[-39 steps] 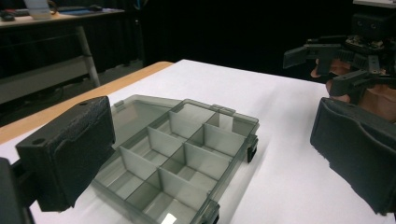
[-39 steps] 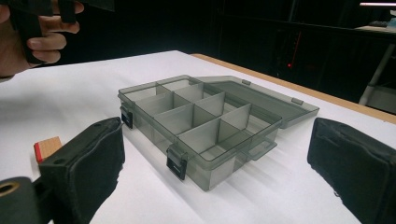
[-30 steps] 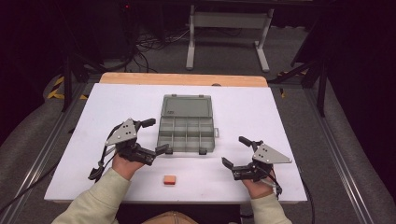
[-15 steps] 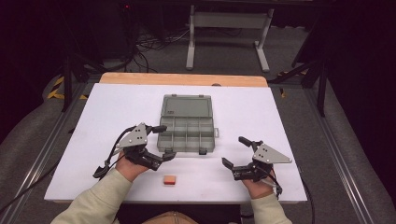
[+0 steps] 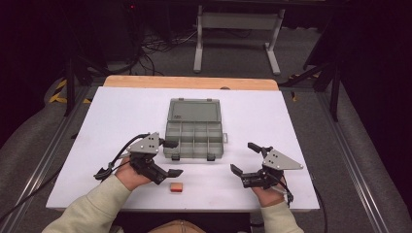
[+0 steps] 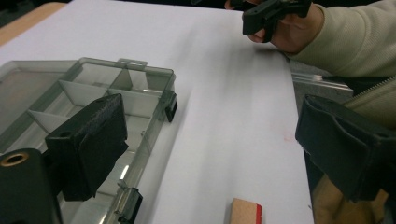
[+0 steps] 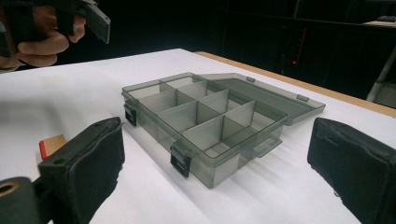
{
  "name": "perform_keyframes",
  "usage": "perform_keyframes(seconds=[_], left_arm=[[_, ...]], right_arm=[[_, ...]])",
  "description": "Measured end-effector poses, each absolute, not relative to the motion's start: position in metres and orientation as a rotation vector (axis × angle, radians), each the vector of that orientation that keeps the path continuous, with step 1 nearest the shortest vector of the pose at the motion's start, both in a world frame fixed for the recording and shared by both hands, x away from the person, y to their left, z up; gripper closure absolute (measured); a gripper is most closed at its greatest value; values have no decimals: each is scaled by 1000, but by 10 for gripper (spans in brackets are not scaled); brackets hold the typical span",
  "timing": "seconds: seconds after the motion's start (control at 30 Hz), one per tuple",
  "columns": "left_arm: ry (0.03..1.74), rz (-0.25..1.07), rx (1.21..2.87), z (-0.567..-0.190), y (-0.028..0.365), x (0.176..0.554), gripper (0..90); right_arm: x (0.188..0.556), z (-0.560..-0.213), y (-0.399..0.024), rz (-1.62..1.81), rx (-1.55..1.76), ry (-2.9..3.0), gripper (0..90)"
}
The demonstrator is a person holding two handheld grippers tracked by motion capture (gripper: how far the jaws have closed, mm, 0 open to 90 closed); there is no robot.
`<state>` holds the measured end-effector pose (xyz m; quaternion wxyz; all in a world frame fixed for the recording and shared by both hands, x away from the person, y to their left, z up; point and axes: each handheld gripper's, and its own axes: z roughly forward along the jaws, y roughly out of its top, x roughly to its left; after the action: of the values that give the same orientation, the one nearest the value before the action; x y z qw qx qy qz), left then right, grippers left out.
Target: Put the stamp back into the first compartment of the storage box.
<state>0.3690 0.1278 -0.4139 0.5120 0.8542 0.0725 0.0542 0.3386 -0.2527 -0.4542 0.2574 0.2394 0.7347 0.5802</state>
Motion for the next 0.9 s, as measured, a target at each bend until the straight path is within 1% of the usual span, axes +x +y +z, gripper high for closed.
perform_keyframes(seconds=[0.33, 0.47, 0.6, 0.87, 0.9], left_arm=[[142, 111, 2187, -413, 122, 367, 115], [132, 72, 2256, -415, 119, 368, 136], [122, 56, 2283, -416, 117, 367, 149], [100, 72, 2368, -419, 113, 365, 150], [103, 57, 2394, -420, 112, 365, 162]], right_arm=[[339, -455, -252, 1577, 651, 1998, 44], [339, -455, -252, 1578, 653, 1999, 43], [339, -455, -252, 1579, 654, 2002, 43], [340, -455, -252, 1574, 652, 2006, 43], [340, -455, -252, 1575, 652, 2007, 43]])
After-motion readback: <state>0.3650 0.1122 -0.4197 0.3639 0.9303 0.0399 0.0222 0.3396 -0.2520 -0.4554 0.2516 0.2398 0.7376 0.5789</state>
